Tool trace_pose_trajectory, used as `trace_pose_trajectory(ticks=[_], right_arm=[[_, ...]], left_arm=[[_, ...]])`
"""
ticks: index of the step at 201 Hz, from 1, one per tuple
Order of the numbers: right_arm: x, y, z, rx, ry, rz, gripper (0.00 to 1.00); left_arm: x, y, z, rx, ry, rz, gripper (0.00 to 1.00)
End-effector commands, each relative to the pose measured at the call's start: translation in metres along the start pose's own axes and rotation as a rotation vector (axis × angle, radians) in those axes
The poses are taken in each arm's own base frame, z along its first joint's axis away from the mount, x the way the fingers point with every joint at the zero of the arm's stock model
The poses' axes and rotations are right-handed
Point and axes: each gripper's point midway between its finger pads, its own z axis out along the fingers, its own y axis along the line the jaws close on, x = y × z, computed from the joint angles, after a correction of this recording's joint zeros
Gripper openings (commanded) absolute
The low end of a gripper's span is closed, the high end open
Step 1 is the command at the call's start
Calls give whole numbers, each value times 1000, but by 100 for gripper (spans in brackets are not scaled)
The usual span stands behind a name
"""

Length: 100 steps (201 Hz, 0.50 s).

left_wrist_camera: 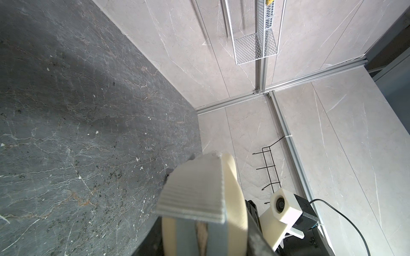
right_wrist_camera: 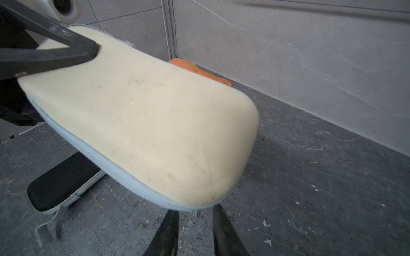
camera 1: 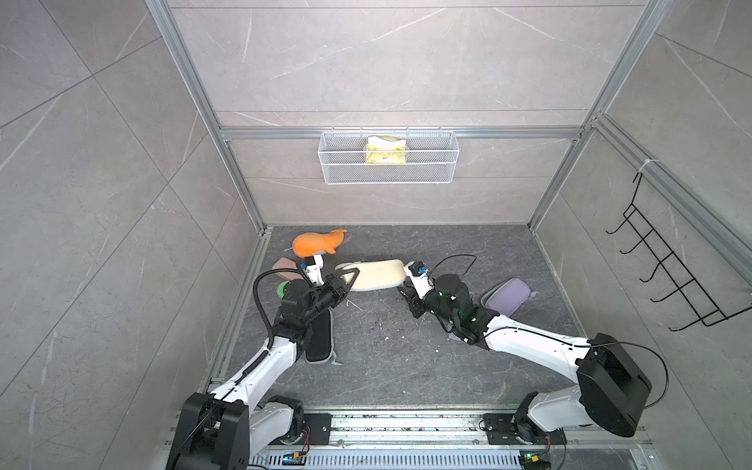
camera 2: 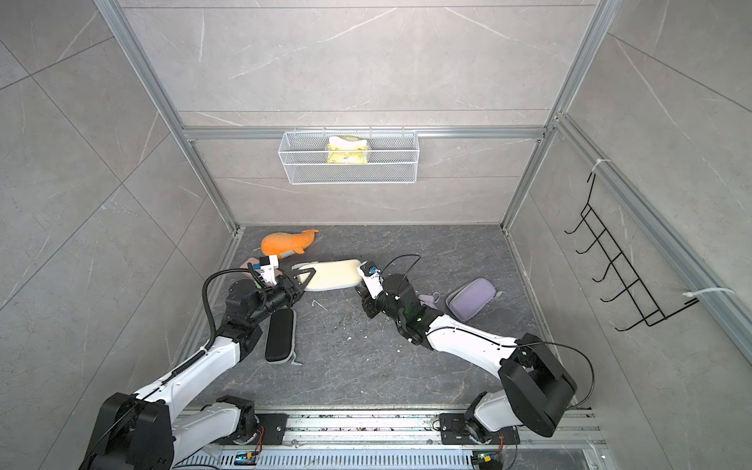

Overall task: Put umbrellas into zippered umbrella sleeves
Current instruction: Zip the zipper on the umbrella sleeve.

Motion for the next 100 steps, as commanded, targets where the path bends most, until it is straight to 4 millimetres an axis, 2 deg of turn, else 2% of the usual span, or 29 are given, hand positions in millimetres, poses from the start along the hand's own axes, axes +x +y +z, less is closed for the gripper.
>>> trace_pose_trajectory(ticks=[1,40,100], right_arm=[[-6,-5,5,19,-4,-7,30],[-20,2,8,-18,-27,-7,27],[-18,7,10,-48,-14,-6,14]], left_arm=[[-14,-53,-6,147,-41,90,0],[-12,-51,-7,145,-38,89,0],[-10,-47,-9,136,-37,86,0]])
